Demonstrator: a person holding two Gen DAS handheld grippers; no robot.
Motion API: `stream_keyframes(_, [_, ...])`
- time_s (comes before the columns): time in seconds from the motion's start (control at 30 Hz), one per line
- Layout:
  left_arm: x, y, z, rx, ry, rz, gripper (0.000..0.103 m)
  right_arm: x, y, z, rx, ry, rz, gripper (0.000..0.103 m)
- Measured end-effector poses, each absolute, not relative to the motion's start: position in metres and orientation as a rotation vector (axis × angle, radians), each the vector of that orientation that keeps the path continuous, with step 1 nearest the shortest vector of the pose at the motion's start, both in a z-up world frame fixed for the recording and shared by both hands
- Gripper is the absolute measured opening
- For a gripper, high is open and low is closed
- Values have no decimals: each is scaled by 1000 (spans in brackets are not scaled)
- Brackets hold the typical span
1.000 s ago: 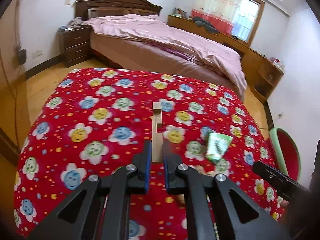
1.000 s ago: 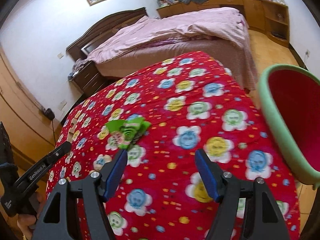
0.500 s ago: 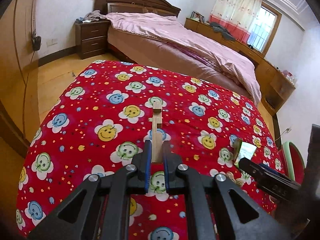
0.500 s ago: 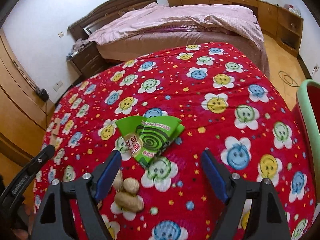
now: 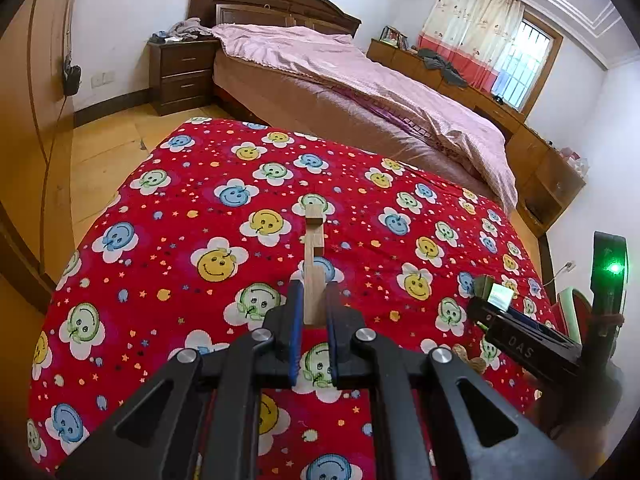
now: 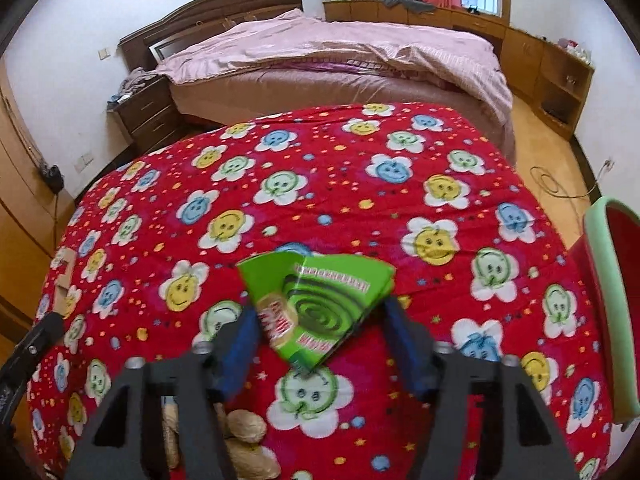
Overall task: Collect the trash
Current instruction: 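Grasp the green mosquito-coil packet with the right tool while left tool holds the stick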
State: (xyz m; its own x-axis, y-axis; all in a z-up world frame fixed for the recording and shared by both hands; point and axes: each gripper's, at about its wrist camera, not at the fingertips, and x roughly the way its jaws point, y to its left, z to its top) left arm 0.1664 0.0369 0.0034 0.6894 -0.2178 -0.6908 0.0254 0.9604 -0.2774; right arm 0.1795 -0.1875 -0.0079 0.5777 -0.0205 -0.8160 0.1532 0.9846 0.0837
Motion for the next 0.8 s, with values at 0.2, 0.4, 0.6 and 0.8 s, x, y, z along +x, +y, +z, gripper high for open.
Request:
stream_keyframes(0.2, [163,33,6,-252,800,-149,10,176,-201,-5,201,950,-89,42])
stream_keyframes(0.4, [158,30,13,-248,786,-162,10,168,-211,0,258,935,-68,38])
stream_keyframes(0.6, [153,25,21,-245,777,-180,10,150,-221,16,304,889,-49,38])
stream_keyframes(0.8, [145,17,31,-238,765,-207,10,129,-232,36,331,834,-34,38])
